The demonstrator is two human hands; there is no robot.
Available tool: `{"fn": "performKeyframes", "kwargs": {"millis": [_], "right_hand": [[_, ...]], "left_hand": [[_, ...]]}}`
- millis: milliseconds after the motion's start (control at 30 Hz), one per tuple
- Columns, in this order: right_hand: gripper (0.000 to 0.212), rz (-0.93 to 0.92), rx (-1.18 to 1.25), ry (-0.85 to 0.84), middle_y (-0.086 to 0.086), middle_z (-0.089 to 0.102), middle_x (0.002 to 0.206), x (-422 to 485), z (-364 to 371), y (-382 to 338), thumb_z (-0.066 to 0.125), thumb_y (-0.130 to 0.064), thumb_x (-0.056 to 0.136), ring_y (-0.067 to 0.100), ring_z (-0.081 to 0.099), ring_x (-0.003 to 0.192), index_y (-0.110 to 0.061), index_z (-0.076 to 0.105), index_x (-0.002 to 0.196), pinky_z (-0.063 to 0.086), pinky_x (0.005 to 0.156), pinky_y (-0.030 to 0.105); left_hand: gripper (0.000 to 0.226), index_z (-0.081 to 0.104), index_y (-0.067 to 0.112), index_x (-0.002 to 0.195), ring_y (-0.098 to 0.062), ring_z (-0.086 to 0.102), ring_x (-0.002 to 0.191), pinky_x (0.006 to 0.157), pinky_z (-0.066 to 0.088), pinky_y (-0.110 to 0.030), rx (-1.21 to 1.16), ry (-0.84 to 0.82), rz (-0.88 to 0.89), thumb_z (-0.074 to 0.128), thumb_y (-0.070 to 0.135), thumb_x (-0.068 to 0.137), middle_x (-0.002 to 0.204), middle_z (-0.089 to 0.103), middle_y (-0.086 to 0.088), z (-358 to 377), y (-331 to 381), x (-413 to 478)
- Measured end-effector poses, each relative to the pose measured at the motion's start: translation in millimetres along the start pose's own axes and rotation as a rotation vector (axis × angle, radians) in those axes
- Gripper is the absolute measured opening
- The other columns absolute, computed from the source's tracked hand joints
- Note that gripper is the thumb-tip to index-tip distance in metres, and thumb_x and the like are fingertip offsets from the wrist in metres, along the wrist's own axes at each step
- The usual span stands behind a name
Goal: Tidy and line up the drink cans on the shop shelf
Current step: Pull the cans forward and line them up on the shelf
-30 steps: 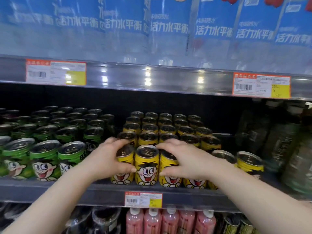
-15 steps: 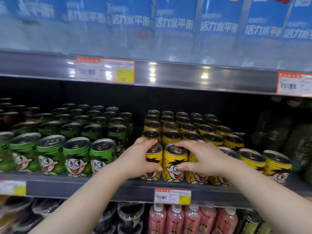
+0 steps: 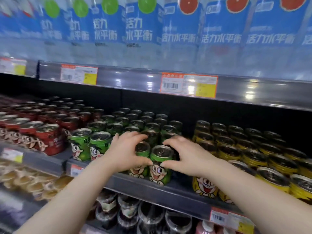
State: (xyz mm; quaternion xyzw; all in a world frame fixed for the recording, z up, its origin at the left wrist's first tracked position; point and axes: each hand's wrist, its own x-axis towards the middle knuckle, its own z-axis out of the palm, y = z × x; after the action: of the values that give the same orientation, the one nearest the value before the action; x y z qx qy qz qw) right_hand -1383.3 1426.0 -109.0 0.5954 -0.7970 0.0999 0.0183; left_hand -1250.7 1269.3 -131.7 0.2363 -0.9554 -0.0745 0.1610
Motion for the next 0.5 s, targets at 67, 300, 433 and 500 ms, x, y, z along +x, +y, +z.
{"fn": "performKeyframes", "kwargs": {"millis": [67, 300, 433, 500], "right_hand": [[0.084, 0.013, 0.017, -0.061, -0.002, 0.034, 0.147, 13.6, 4.6, -7.6, 0.060, -0.062, 0.075, 0.019, 0.040, 0.130, -0.031, 0.024, 0.144, 0.040, 0.105, 0.037], [0.087, 0.040, -0.005, -0.179, 0.001, 0.029, 0.147, 24.3, 19.4, -10.3, 0.062, -0.053, 0.079, 0.020, 0.044, 0.125, -0.029, 0.013, 0.147, 0.042, 0.101, 0.034], [0.086, 0.042, 0.021, -0.197, 0.001, 0.025, 0.150, 24.7, 15.8, -8.4, 0.063, -0.046, 0.081, 0.020, 0.041, 0.128, -0.028, 0.011, 0.147, 0.040, 0.102, 0.031], [0.085, 0.049, 0.045, -0.204, 0.000, 0.021, 0.153, 24.1, 16.0, -8.1, 0.062, -0.043, 0.082, 0.020, 0.038, 0.131, -0.029, 0.011, 0.148, 0.039, 0.105, 0.032]], "left_hand": [[0.093, 0.019, 0.032, 0.145, -0.020, 0.013, 0.142, 0.114, 0.003, -0.051, 0.097, -0.087, 0.013, 0.065, 0.061, 0.069, 0.154, 0.022, -0.001, 0.4, -8.5, -0.5], [0.081, 0.015, 0.036, 0.145, -0.021, 0.007, 0.144, 0.113, -0.004, -0.052, 0.247, -0.102, 0.071, 0.059, 0.051, 0.079, 0.155, 0.017, 0.007, 9.6, -10.0, -3.1], [0.078, 0.016, 0.036, 0.145, -0.022, 0.004, 0.144, 0.111, -0.006, -0.056, 0.234, -0.111, 0.052, 0.058, 0.049, 0.081, 0.155, 0.016, 0.006, 7.0, -5.8, -5.1], [0.078, 0.016, 0.035, 0.145, -0.022, 0.004, 0.144, 0.110, -0.006, -0.058, 0.235, -0.112, 0.044, 0.058, 0.048, 0.081, 0.155, 0.016, 0.006, 6.0, -2.1, -6.9]]}}
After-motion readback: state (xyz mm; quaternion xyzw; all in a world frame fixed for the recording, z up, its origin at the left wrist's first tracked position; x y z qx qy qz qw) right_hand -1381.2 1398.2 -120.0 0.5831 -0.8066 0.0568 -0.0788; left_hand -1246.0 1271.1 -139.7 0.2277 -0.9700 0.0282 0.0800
